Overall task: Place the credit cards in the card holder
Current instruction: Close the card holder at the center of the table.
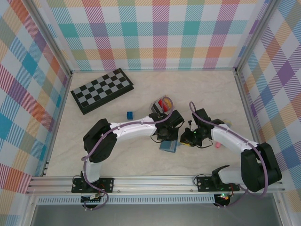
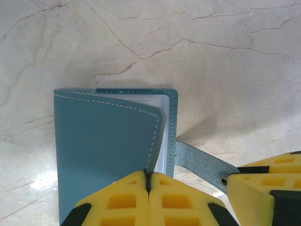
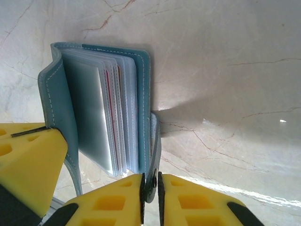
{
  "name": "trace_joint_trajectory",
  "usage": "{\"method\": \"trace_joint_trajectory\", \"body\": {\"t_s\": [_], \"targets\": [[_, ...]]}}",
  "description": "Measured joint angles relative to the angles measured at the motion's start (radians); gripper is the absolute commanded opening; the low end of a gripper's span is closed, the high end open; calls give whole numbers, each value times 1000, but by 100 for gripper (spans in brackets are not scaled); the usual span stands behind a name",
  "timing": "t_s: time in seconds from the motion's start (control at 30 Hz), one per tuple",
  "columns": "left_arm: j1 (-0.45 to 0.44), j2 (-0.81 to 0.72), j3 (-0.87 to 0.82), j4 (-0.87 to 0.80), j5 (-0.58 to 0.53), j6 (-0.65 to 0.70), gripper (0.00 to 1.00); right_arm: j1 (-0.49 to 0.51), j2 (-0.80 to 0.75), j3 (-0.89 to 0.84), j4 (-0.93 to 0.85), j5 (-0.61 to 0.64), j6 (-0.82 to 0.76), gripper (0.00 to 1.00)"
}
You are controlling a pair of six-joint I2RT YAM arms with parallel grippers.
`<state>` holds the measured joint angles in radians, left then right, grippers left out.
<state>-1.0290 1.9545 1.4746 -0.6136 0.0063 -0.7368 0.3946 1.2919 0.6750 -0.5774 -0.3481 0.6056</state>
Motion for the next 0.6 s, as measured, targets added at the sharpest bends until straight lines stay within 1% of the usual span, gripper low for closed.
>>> {"method": "trace_joint_trajectory", "body": {"t_s": [0.1,0.17,0.23,0.27,0.3,0.33,0.37,0.43,0.5,0.6], "targets": [[0,0,0,0,0,0,1,0,-1,0,-4,1,-9,5],[0,0,0,0,0,0,4,0,-4,0,-8,8,-12,5],[0,0,0,5,5,1,11,0,-6,0,-10,12,-13,3],[0,0,0,10,11,2,19,0,-7,0,-10,16,-13,3],[2,0,-2,16,21,0,23,0,-7,0,-11,17,-13,3],[3,0,-6,29,37,-5,24,0,-7,0,-10,19,-13,3],[8,0,-18,56,69,-10,28,0,-7,0,-10,20,-13,3],[18,0,-65,144,136,-34,38,0,-7,0,-7,24,-13,4],[35,-8,-148,252,200,-71,48,0,-7,0,-9,31,-15,4],[75,-61,-260,377,270,-115,57,-1,-6,2,-3,30,-17,3]]}}
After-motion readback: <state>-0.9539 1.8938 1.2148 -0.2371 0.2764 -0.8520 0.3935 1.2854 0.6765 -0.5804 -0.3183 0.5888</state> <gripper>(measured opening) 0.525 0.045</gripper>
